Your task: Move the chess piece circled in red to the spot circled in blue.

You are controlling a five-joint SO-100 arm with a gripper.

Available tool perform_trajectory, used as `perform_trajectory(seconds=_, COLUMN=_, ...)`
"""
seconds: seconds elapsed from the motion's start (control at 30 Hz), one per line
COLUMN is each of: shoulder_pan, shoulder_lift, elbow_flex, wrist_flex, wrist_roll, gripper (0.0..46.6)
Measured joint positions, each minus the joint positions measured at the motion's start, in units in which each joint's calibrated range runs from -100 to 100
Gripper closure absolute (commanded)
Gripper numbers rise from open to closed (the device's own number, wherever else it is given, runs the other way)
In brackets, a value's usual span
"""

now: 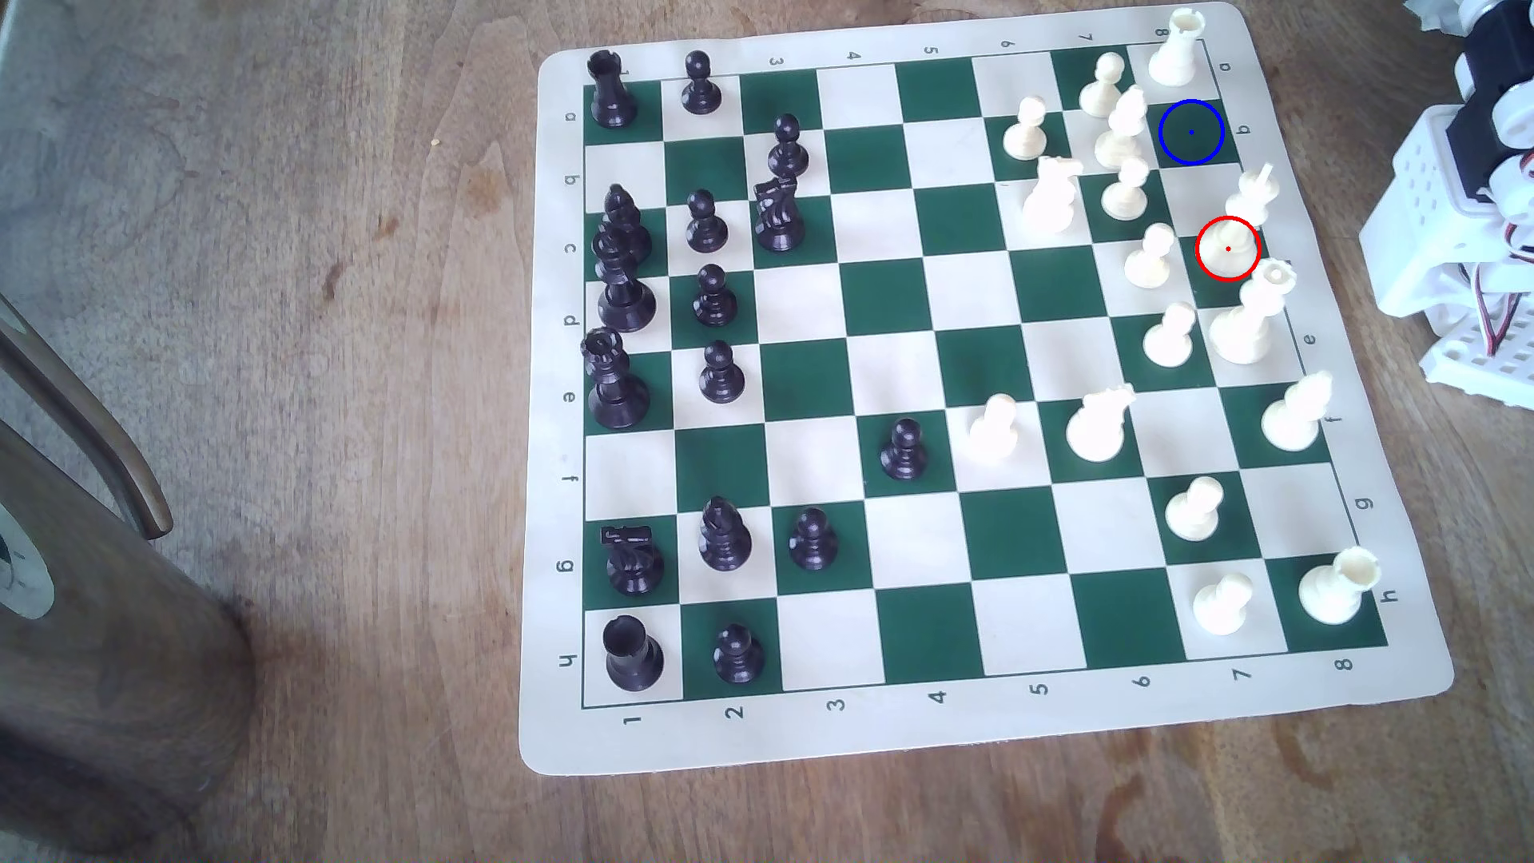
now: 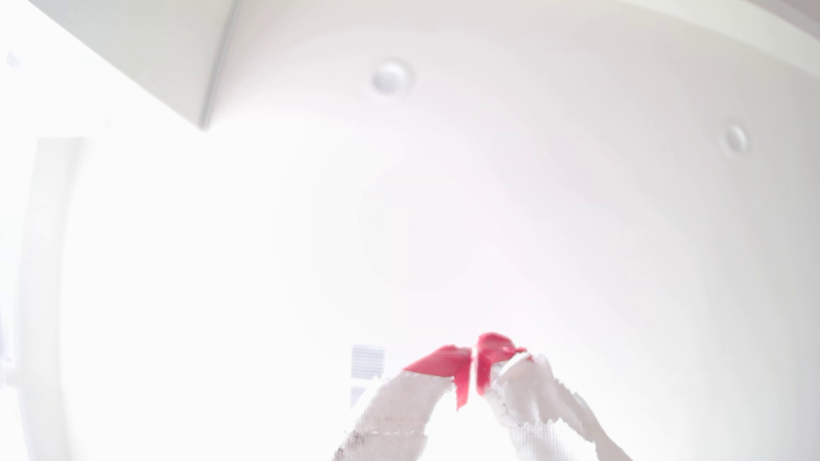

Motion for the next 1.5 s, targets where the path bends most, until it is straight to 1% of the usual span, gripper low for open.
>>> perform_trajectory(seconds=0.07, shoulder_pan=0.0, shoulder_lift=0.0, elbow_flex=0.0, wrist_flex=-0.5, wrist_roll=0.0, gripper=46.5)
perform_trajectory(seconds=0.17, shoulder_pan=0.4, shoulder_lift=0.0, elbow_flex=0.0, wrist_flex=-6.3, wrist_roll=0.0, gripper=46.5)
perform_trajectory(seconds=0.77, shoulder_pan=0.4, shoulder_lift=0.0, elbow_flex=0.0, wrist_flex=-6.5, wrist_roll=0.0, gripper=46.5)
perform_trajectory(seconds=0.9, shoulder_pan=-2.0, shoulder_lift=0.0, elbow_flex=0.0, wrist_flex=-5.5, wrist_roll=0.0, gripper=46.5)
perform_trajectory(seconds=0.97, shoulder_pan=-3.5, shoulder_lift=0.0, elbow_flex=0.0, wrist_flex=-1.2, wrist_roll=-0.1, gripper=46.5)
perform_trajectory(seconds=1.03, shoulder_pan=-5.4, shoulder_lift=0.0, elbow_flex=0.0, wrist_flex=2.8, wrist_roll=-0.8, gripper=46.5)
perform_trajectory(seconds=1.07, shoulder_pan=-5.8, shoulder_lift=0.0, elbow_flex=0.0, wrist_flex=6.9, wrist_roll=-0.7, gripper=46.5)
perform_trajectory(seconds=1.13, shoulder_pan=-5.8, shoulder_lift=0.0, elbow_flex=0.0, wrist_flex=18.6, wrist_roll=1.2, gripper=46.5)
perform_trajectory(seconds=1.17, shoulder_pan=-5.6, shoulder_lift=0.0, elbow_flex=0.0, wrist_flex=23.9, wrist_roll=1.4, gripper=46.5)
perform_trajectory(seconds=1.27, shoulder_pan=-3.2, shoulder_lift=0.0, elbow_flex=0.0, wrist_flex=38.6, wrist_roll=1.0, gripper=46.5)
perform_trajectory(seconds=1.4, shoulder_pan=2.0, shoulder_lift=0.0, elbow_flex=-2.3, wrist_flex=59.9, wrist_roll=0.8, gripper=46.5)
perform_trajectory(seconds=1.43, shoulder_pan=3.8, shoulder_lift=0.0, elbow_flex=-5.5, wrist_flex=67.3, wrist_roll=-0.1, gripper=46.1)
perform_trajectory(seconds=1.47, shoulder_pan=6.0, shoulder_lift=0.0, elbow_flex=-10.2, wrist_flex=76.3, wrist_roll=-1.9, gripper=46.0)
perform_trajectory(seconds=1.5, shoulder_pan=7.6, shoulder_lift=0.0, elbow_flex=-16.0, wrist_flex=86.5, wrist_roll=-3.0, gripper=45.9)
